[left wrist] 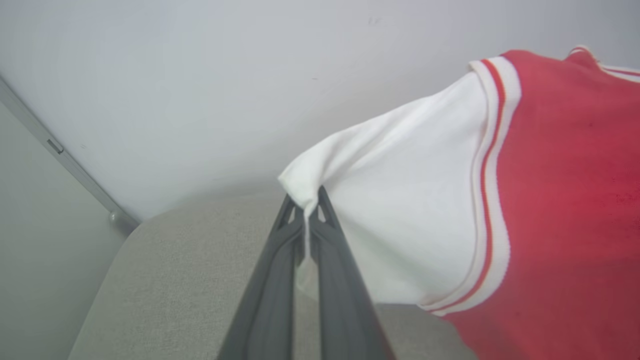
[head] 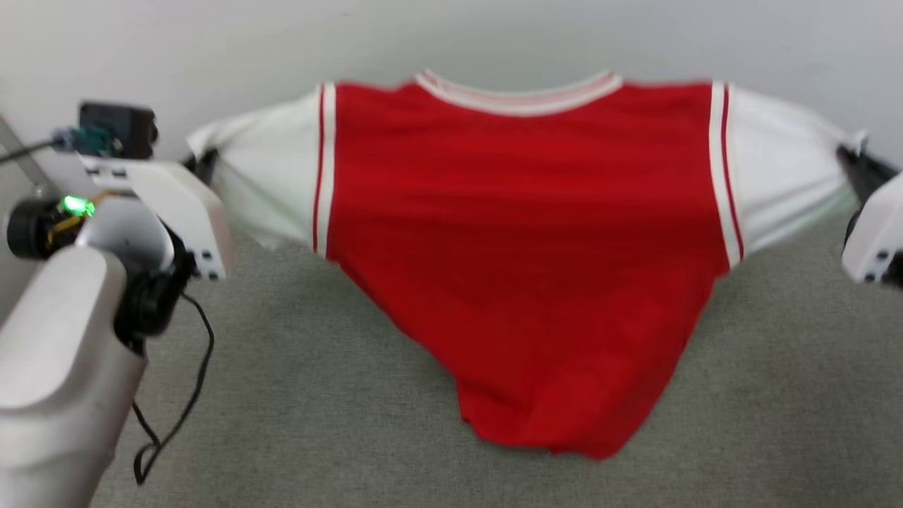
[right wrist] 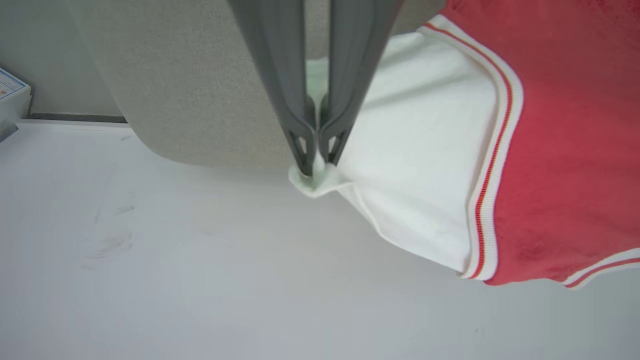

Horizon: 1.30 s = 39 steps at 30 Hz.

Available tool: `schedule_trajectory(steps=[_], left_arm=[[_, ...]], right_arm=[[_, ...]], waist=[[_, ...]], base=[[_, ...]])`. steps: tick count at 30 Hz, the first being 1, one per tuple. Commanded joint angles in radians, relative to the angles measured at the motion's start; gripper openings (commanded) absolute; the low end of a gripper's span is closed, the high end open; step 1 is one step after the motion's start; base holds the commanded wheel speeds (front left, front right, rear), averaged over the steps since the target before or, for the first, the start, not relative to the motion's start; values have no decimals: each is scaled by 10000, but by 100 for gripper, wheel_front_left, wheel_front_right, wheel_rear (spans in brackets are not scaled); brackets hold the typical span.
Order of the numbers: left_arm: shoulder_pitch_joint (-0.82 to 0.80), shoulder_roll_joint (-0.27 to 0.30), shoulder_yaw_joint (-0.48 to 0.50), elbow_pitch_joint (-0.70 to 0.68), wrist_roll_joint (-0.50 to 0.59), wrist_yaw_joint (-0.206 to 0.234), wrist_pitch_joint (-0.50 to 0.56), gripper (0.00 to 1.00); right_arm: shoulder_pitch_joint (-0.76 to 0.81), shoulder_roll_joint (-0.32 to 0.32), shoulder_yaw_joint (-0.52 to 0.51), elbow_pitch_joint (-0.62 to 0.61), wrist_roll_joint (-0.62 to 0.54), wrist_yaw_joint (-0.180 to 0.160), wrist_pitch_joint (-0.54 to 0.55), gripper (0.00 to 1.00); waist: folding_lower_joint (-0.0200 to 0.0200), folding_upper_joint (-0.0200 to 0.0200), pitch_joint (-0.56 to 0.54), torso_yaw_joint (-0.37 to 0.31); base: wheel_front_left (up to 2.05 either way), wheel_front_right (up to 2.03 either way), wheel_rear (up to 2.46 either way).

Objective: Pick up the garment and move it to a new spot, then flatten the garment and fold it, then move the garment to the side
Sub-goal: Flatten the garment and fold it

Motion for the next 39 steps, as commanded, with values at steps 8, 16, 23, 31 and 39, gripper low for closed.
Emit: schedule_trajectory(steps=[8,16,23,31,39], left_arm=[[-3321,-53,547,1448,635,59,-1211,0],[-6148,24,831,2046,1080,-76,-2087,0],[-8384,-23,1065,2504,1332,-249,-3149,0],[-9432,-167,1094,3122,1347,-444,-3824,0],[-9065,-453,1158,3725,1044,-655,-4474,0]], right_arm=[[-3739,-591,277,888,-273,-11,-888,0],[-6911,-769,648,1778,-665,-11,-1954,0],[-9837,-722,1324,3139,-969,-10,-3297,0],[-11356,-626,2486,4360,-313,-10,-4255,0],[-11340,-594,3437,5399,540,-8,-5089,0]], waist=[[0,0,1810,-299],[0,0,3840,-461],[0,0,5419,-588],[0,0,6712,-683],[0,0,7296,-619]], base=[[0,0,0],[0,0,0],[0,0,0],[0,0,0],[0,0,0]])
